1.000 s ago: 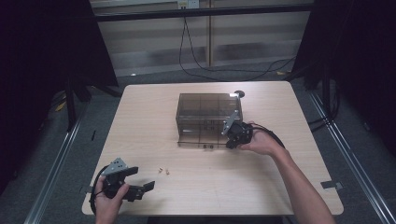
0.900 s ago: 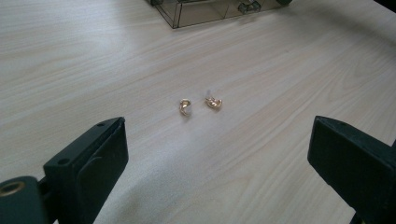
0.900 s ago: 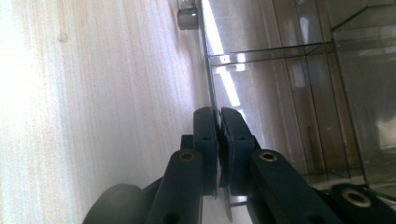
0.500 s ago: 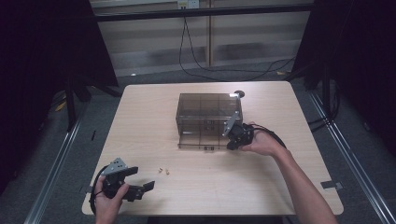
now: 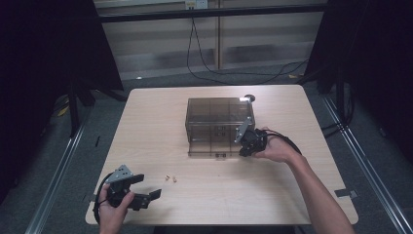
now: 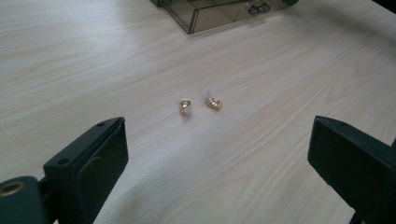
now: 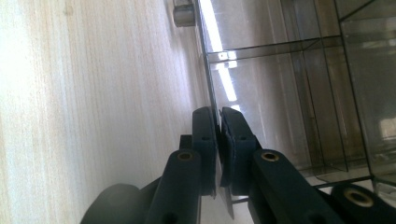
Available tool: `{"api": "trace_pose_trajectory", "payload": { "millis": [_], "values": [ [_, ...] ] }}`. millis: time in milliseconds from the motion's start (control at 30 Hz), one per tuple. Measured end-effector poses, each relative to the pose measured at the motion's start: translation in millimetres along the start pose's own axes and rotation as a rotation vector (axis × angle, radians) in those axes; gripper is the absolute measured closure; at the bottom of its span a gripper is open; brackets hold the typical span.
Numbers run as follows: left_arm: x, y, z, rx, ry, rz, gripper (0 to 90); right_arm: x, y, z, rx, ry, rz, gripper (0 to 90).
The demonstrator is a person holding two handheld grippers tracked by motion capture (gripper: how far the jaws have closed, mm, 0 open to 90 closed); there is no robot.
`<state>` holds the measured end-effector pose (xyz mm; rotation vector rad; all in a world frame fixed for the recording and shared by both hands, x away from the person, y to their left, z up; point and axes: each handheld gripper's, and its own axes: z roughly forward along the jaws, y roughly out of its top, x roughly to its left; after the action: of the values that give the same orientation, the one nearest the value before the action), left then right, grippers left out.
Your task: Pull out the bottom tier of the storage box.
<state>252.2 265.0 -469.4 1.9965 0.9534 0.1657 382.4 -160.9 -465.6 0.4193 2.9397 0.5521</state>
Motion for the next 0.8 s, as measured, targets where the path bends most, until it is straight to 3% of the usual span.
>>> {"api": "trace_pose_trajectory", "payload": {
  "millis": [800],
  "values": [
    [-0.5,0.1,0.5,0.001,0.001,-0.001,5.1,12.6,-6.7,-1.5,-0.02,0.029,-0.023,86.6]
  ]
}}
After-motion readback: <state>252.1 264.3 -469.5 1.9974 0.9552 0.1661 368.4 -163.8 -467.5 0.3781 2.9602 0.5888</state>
